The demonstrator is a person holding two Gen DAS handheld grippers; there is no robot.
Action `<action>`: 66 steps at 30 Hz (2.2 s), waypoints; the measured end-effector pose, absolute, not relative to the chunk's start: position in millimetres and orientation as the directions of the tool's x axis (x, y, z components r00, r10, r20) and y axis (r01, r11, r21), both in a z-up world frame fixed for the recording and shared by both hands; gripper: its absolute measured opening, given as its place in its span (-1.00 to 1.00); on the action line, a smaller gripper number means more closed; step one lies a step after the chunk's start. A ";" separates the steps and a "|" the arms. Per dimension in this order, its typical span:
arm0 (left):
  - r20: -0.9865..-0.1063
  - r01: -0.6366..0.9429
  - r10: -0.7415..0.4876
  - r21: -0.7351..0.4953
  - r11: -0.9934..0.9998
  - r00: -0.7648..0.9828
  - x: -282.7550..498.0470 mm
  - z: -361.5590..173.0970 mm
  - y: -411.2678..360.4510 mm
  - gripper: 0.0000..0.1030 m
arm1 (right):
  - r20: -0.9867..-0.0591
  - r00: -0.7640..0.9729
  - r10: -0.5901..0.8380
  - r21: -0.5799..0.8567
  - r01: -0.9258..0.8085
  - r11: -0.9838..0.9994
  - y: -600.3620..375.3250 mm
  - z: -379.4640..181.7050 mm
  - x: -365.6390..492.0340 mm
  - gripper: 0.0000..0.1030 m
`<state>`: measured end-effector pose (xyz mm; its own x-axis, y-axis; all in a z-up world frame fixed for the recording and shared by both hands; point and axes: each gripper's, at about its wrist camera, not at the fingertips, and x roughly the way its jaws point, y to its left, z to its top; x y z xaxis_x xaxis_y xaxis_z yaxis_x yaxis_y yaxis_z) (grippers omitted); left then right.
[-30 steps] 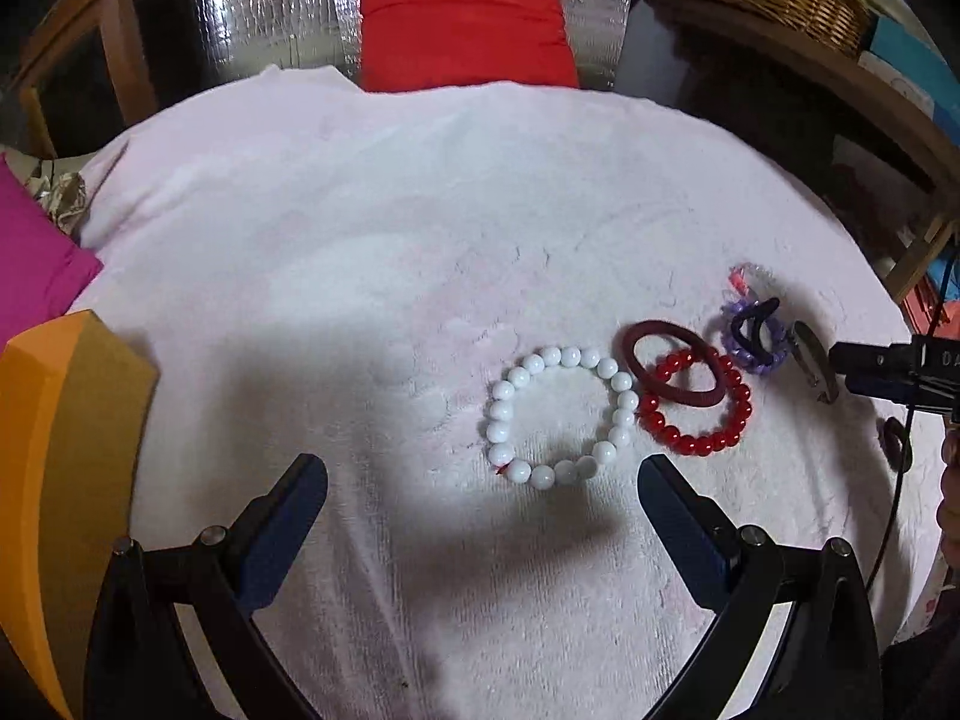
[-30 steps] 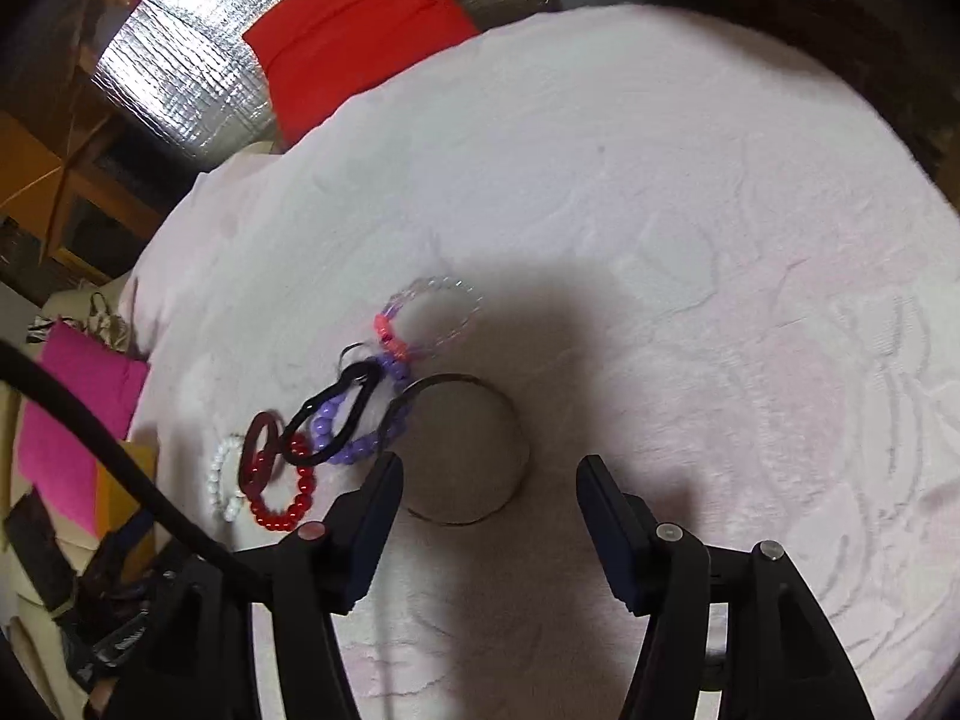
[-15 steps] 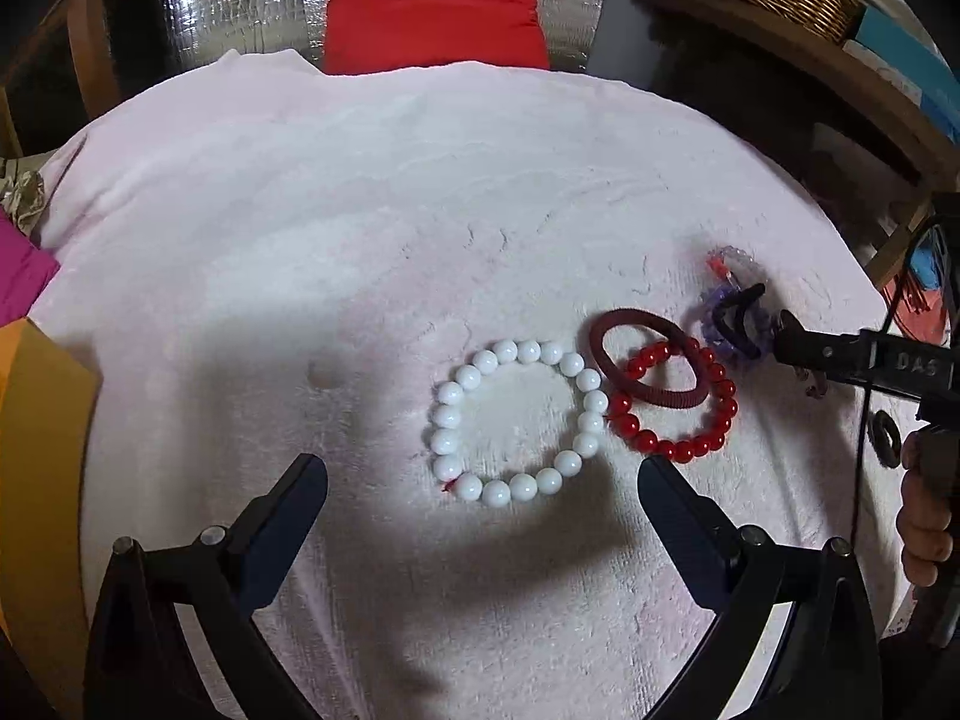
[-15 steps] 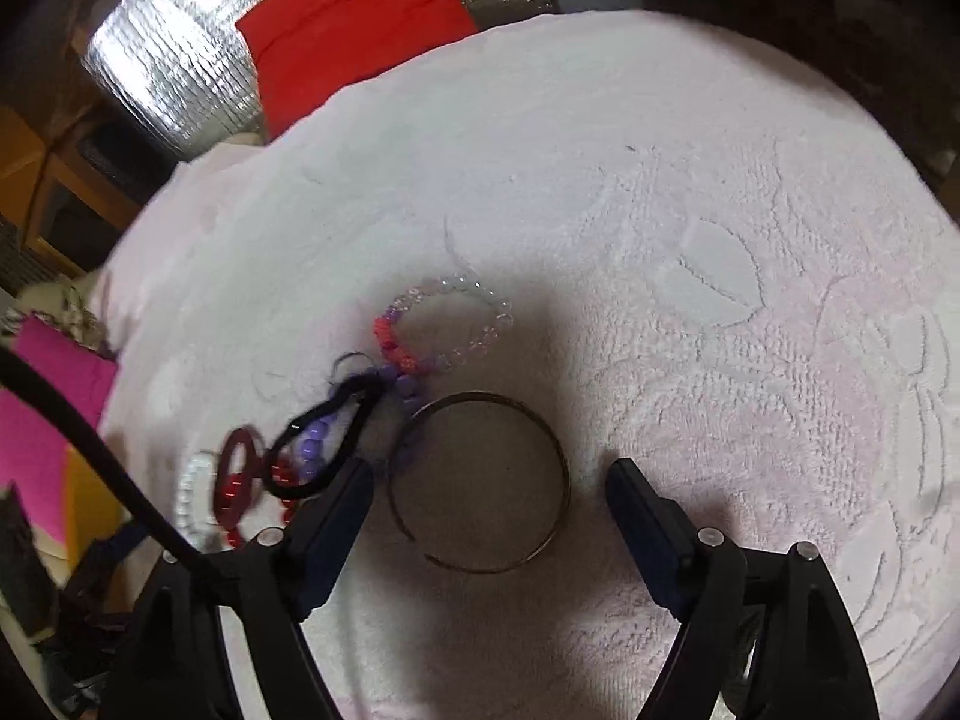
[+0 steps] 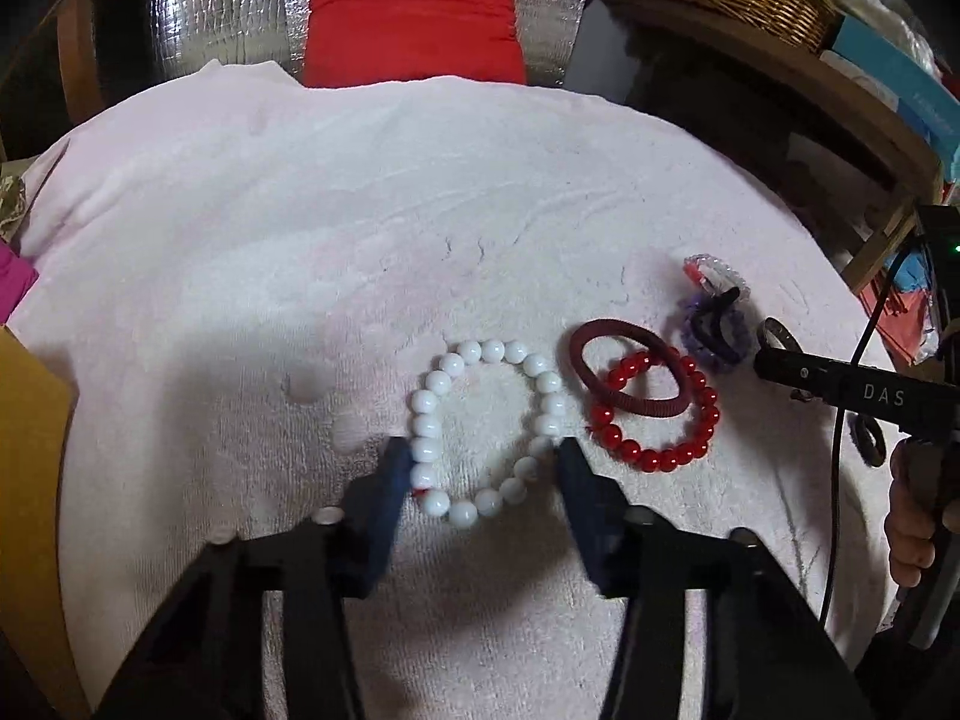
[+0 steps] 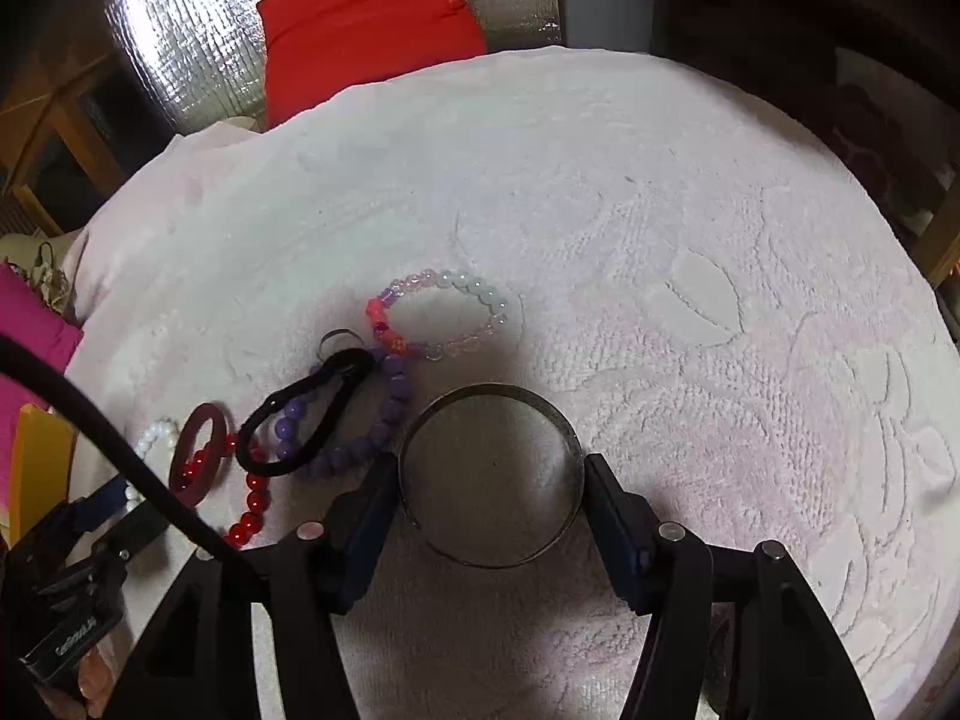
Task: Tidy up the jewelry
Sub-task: 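Grasp the white bead bracelet with the left tool while the right tool grasps the metal bangle, then carry both bracelets into the orange box and open both tools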
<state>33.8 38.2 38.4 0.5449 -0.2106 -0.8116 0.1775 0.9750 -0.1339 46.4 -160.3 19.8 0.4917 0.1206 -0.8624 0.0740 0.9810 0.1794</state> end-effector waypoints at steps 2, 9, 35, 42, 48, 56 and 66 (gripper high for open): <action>-0.810 0.185 -0.216 -0.135 0.973 0.545 32.9 39.3 37.0 -0.30 | -0.860 0.493 0.130 0.193 0.078 0.978 -168.1 21.3 41.4 0.24; -0.796 0.186 -0.241 -0.163 0.969 0.556 28.5 46.5 36.6 -0.81 | -0.847 0.510 0.147 0.222 0.088 0.971 -176.3 28.9 30.5 0.24; -0.662 0.042 -0.207 -0.255 0.966 0.720 -44.1 127.6 121.5 -0.81 | -0.717 0.612 0.334 0.310 -0.148 0.939 -89.6 76.5 -9.6 0.24; -0.590 -0.158 0.005 -0.208 0.965 0.807 -96.5 165.3 204.3 -0.82 | -0.672 0.536 0.512 0.358 -0.371 0.857 31.0 91.6 -12.4 0.24; -0.633 -0.380 0.197 -0.166 0.910 0.748 -118.7 149.8 278.7 -0.82 | -0.656 0.442 0.612 0.374 -0.514 0.772 149.3 107.2 -2.3 0.24; -0.738 -0.521 0.231 -0.187 0.833 0.634 -119.8 109.1 331.9 -0.81 | -0.684 0.372 0.628 0.391 -0.541 0.745 240.6 85.2 2.8 0.31; -0.696 -0.577 0.310 -0.182 0.796 0.648 -113.2 118.0 316.9 -0.26 | -0.649 0.443 0.619 0.412 -0.479 0.775 179.5 105.1 8.4 0.47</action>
